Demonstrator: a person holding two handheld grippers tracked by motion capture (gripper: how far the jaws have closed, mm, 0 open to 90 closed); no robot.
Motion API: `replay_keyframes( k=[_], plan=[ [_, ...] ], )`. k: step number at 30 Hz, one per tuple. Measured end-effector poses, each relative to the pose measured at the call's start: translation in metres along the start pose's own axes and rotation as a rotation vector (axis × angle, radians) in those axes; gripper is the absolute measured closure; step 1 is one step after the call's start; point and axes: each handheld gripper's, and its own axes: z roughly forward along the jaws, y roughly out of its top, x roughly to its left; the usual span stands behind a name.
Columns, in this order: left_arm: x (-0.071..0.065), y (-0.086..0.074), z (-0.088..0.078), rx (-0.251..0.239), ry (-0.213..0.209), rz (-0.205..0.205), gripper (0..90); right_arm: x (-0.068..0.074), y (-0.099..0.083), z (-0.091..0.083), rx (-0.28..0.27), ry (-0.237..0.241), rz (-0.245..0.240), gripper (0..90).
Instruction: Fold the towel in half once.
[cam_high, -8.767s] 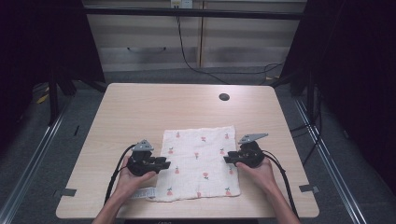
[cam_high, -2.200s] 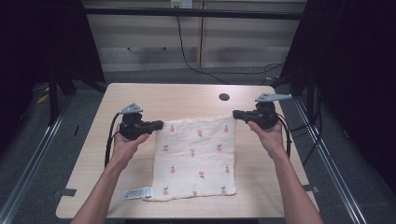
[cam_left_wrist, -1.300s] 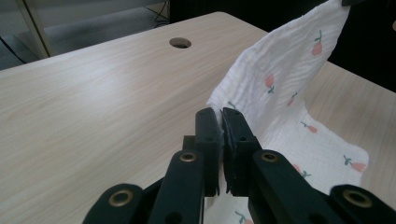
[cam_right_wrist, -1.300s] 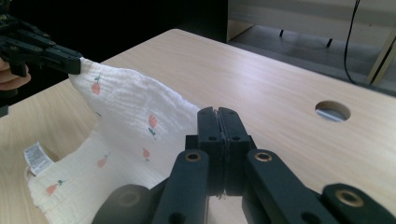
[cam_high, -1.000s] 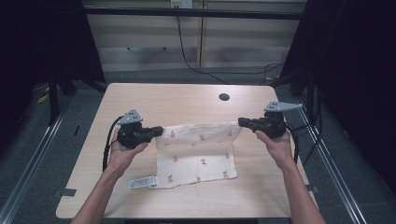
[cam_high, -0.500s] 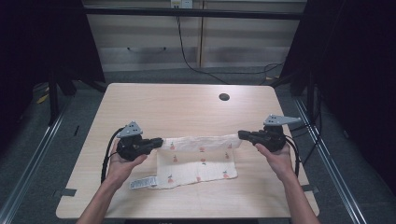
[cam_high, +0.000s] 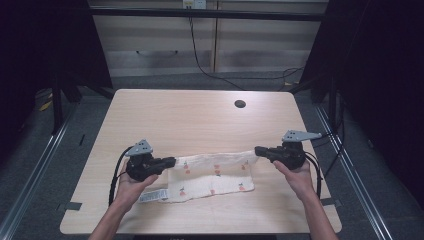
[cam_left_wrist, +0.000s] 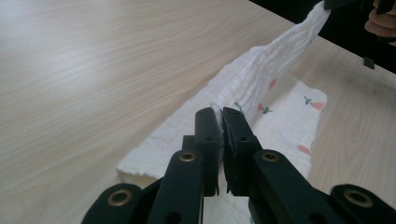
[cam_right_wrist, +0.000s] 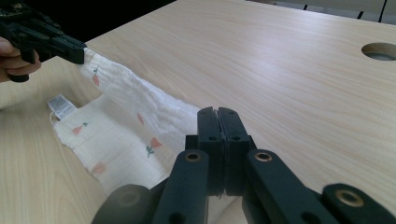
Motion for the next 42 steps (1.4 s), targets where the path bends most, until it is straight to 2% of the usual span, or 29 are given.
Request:
replay_keyframes(
  k=[5,9,15,19,22,26,33,36,38,42],
  plan=[
    [-0.004,-0.007,-0.001,-0.001,-0.005,-0.004,85.5,0.004,-0.006,-0.002,0.005,0.004,0.001,89.4],
    [-0.009,-0.01,-0.001,0.02,-0.011,0.014,85.5,0.006,-0.011,-0.002,0.016,0.006,0.002,89.4],
    [-0.011,-0.021,0.001,0.064,-0.01,0.015,85.4,0.01,-0.023,-0.002,0.038,0.011,0.002,89.3],
    [-0.016,-0.023,-0.002,0.076,-0.023,0.031,85.3,0.013,-0.026,-0.004,0.05,0.011,0.001,89.3],
    [-0.017,-0.028,-0.004,0.082,-0.029,0.029,85.0,0.016,-0.029,-0.006,0.057,0.013,-0.002,89.3],
    [-0.017,-0.041,0.002,0.123,-0.032,0.016,84.7,0.019,-0.04,-0.001,0.108,0.024,-0.004,89.2],
    [-0.022,-0.048,0.009,0.161,-0.042,0.019,83.6,0.02,-0.065,0.007,0.178,0.022,0.01,89.0],
    [-0.026,-0.05,0.01,0.169,-0.056,0.019,80.6,0.019,-0.067,0.006,0.173,0.025,0.029,88.3],
    [-0.027,-0.05,0.009,0.172,-0.058,0.02,77.3,0.019,-0.07,0.006,0.192,0.037,0.028,86.8],
    [-0.028,-0.046,0.0,0.137,-0.067,0.009,73.1,0.023,-0.069,0.004,0.198,0.048,0.019,82.4]
  ],
)
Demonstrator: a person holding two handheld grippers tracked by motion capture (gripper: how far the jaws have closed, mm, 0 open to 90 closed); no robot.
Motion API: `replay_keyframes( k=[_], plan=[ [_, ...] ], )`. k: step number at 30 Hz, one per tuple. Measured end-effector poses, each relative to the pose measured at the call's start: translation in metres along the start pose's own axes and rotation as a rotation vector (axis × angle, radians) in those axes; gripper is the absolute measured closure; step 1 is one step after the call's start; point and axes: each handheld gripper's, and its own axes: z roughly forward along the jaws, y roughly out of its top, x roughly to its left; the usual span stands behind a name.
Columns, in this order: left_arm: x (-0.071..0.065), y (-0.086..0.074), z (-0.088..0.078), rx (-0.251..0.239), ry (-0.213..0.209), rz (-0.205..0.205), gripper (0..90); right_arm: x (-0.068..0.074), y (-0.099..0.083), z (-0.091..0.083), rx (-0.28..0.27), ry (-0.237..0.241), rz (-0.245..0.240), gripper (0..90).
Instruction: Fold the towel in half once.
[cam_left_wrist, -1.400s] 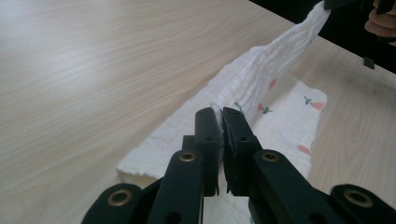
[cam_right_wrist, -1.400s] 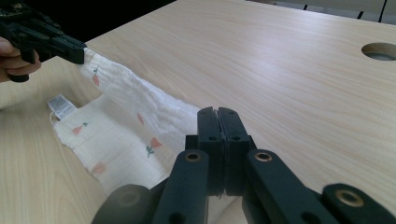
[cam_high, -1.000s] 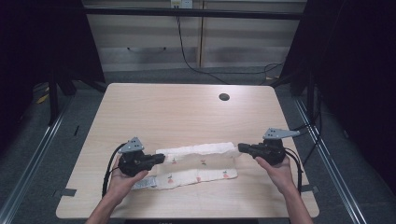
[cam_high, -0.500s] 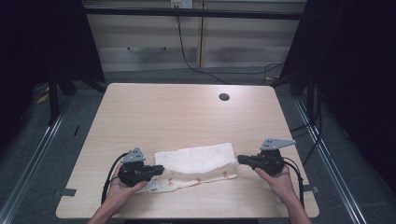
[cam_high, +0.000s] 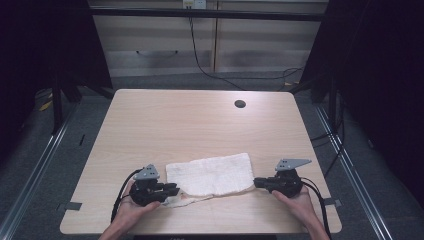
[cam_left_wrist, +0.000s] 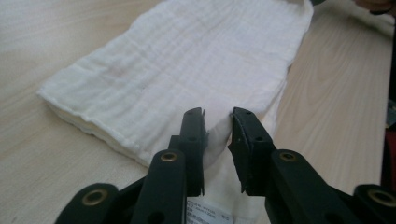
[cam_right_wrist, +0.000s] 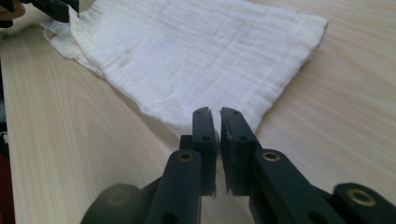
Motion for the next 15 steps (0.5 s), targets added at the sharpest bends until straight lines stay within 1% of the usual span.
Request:
replay_keyframes(
  k=[1,3,5,6,7,9,10,12,14,15],
  plan=[
    [0.0,0.002,-0.003,-0.01,0.004,-0.005,71.5,0.001,0.001,-0.001,-0.013,0.002,0.002,80.3],
    [0.0,0.005,-0.01,-0.044,-0.01,-0.011,68.5,0.001,0.006,-0.004,-0.036,-0.002,0.007,76.6],
    [-0.001,0.008,-0.013,-0.058,0.002,-0.012,64.3,0.0,0.01,-0.005,-0.05,-0.004,0.006,75.5],
    [0.0,0.01,-0.013,-0.067,0.0,-0.01,63.6,-0.001,0.013,-0.004,-0.05,-0.011,0.007,74.2],
    [0.001,0.012,-0.012,-0.072,0.008,-0.016,63.5,-0.002,0.016,-0.002,-0.049,-0.017,0.007,73.3],
    [0.006,0.016,-0.008,-0.072,0.028,-0.026,63.7,-0.004,0.02,0.004,-0.053,-0.025,0.011,73.5],
    [0.011,0.018,-0.004,-0.067,0.042,-0.028,64.1,-0.006,0.023,0.008,-0.048,-0.03,0.003,73.9],
    [0.021,0.022,0.005,-0.043,0.081,-0.036,64.2,-0.011,0.028,0.019,-0.031,-0.037,-0.003,75.8],
    [0.032,0.025,0.014,-0.031,0.103,-0.06,65.2,-0.014,0.034,0.031,-0.009,-0.045,-0.009,77.0],
    [0.036,0.026,0.017,-0.024,0.124,-0.068,65.3,-0.015,0.036,0.037,-0.006,-0.05,-0.013,77.2]
  ],
)
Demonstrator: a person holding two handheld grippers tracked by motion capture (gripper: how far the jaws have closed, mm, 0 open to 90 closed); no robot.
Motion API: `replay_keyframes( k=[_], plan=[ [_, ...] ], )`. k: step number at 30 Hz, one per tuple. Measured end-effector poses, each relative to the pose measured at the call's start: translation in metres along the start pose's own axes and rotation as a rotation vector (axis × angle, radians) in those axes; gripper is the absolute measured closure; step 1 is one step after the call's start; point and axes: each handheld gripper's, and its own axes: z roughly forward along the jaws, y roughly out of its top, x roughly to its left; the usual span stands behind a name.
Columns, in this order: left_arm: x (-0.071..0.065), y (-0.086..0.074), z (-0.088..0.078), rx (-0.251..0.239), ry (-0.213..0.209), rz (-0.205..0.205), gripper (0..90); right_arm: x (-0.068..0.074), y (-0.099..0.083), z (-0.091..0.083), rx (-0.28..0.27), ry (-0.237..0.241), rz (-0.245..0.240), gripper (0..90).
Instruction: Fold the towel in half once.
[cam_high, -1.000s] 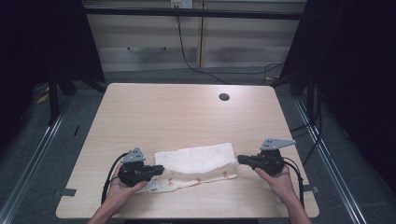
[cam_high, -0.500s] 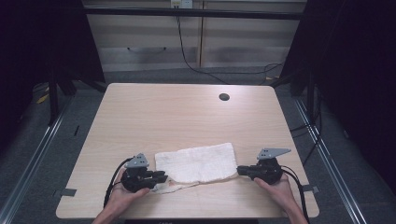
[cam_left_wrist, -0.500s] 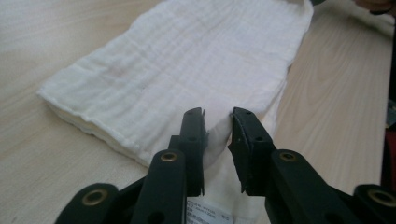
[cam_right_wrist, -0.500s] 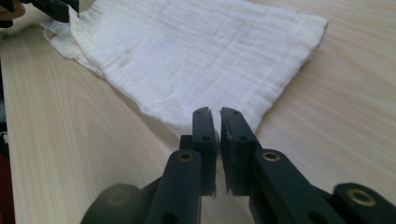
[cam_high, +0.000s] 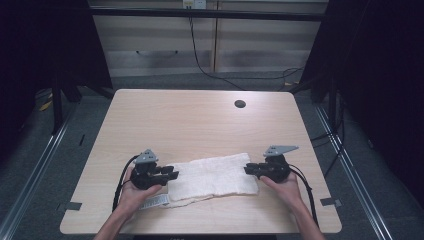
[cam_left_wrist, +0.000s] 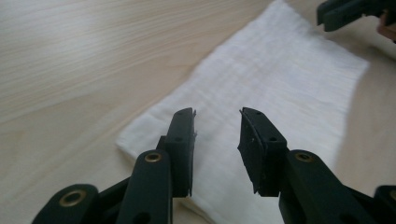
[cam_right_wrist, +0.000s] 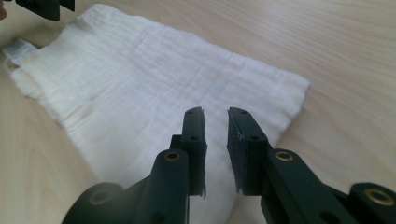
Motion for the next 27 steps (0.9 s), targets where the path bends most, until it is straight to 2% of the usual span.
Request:
replay_keyframes(
  k=[1,3,5,6,9,12,17,21,22,24,27],
  plan=[
    [0.003,0.0,0.003,0.005,0.008,-0.001,65.3,-0.001,0.002,0.006,0.004,0.003,-0.002,77.2],
    [0.008,-0.002,0.008,0.003,0.001,-0.03,65.3,0.0,0.002,0.017,0.029,-0.005,-0.002,77.4],
    [0.01,-0.006,0.012,0.025,0.029,-0.022,65.7,0.002,0.0,0.024,0.068,-0.003,-0.017,77.5],
    [0.011,-0.008,0.014,0.037,0.024,-0.028,66.1,0.004,-0.002,0.025,0.067,-0.007,-0.03,77.7],
    [0.01,-0.009,0.015,0.037,0.025,-0.022,67.6,0.012,-0.004,0.019,0.104,-0.018,-0.065,77.7],
    [0.008,-0.011,0.014,0.035,0.037,0.005,68.5,0.013,-0.01,0.011,0.107,-0.006,-0.044,77.9],
    [-0.001,-0.015,0.011,0.051,0.006,0.045,68.9,0.019,-0.024,-0.002,0.101,0.033,-0.015,78.2],
    [-0.006,-0.019,0.008,0.055,0.006,0.076,68.8,0.029,-0.028,-0.009,0.134,0.066,-0.041,78.3],
    [-0.005,-0.018,0.008,0.057,0.002,0.075,69.0,0.03,-0.027,-0.011,0.134,0.061,-0.048,78.1],
    [-0.003,-0.019,0.008,0.05,-0.003,0.054,71.2,0.025,-0.022,-0.015,0.091,0.051,-0.032,77.9],
    [-0.001,-0.018,0.01,0.04,-0.004,0.047,72.6,0.011,-0.009,-0.021,0.013,0.023,-0.01,81.3]
  ],
)
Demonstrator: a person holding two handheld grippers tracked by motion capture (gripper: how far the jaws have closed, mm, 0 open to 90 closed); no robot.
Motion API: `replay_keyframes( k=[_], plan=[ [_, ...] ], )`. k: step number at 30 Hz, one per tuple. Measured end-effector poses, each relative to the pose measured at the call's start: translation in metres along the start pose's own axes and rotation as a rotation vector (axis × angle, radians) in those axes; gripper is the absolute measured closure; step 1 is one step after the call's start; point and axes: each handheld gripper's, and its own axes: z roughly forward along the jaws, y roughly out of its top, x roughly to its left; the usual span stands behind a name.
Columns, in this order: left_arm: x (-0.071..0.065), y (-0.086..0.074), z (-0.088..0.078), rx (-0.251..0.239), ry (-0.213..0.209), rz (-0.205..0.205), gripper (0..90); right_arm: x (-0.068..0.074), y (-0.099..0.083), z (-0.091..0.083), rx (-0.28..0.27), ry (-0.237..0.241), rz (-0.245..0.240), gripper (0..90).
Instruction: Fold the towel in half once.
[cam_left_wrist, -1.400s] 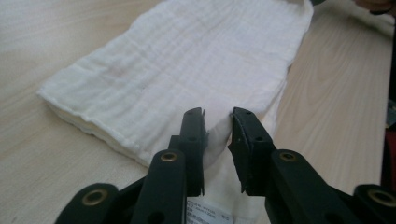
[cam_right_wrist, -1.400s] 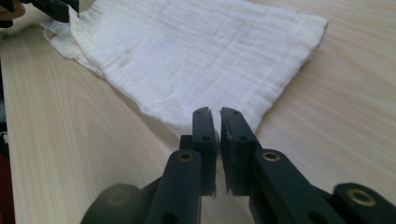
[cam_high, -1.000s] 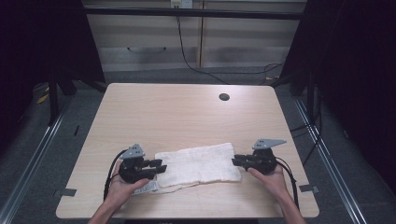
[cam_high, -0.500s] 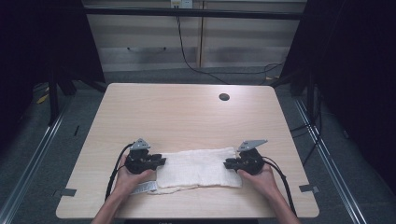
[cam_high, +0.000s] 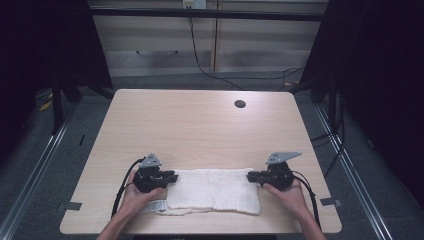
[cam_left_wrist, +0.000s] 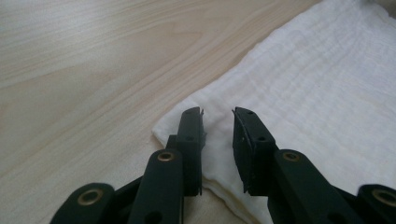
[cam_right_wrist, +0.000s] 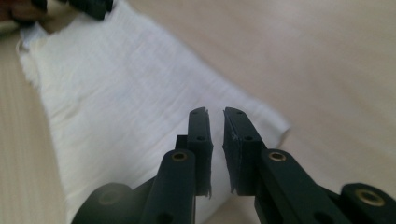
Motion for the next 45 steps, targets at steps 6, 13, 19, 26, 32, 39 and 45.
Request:
replay_keyframes(
  k=[6,13,19,26,32,39,45],
  plan=[
    [0.002,0.001,0.002,-0.007,-0.003,-0.007,72.6,-0.023,0.013,0.013,-0.007,-0.03,0.019,79.1],
    [0.003,0.001,0.001,-0.008,-0.011,-0.017,72.1,-0.021,0.004,0.03,0.052,-0.06,0.007,71.7],
    [0.003,0.001,0.002,-0.011,-0.011,-0.019,71.1,-0.022,-0.001,0.03,0.054,-0.082,-0.004,67.0],
    [0.002,0.0,0.001,-0.014,-0.019,-0.012,67.7,-0.025,-0.006,0.026,0.048,-0.026,0.021,74.4],
    [0.001,0.0,0.001,-0.008,-0.016,-0.004,66.7,-0.026,-0.006,0.026,0.05,0.008,0.039,86.4],
    [0.0,-0.001,-0.001,-0.001,0.0,0.009,67.0,-0.031,-0.005,0.018,-0.01,-0.006,0.083,87.4],
    [-0.001,0.0,-0.007,0.003,0.005,0.007,64.5,-0.029,-0.006,0.017,-0.009,-0.013,0.078,87.4]
  ],
)
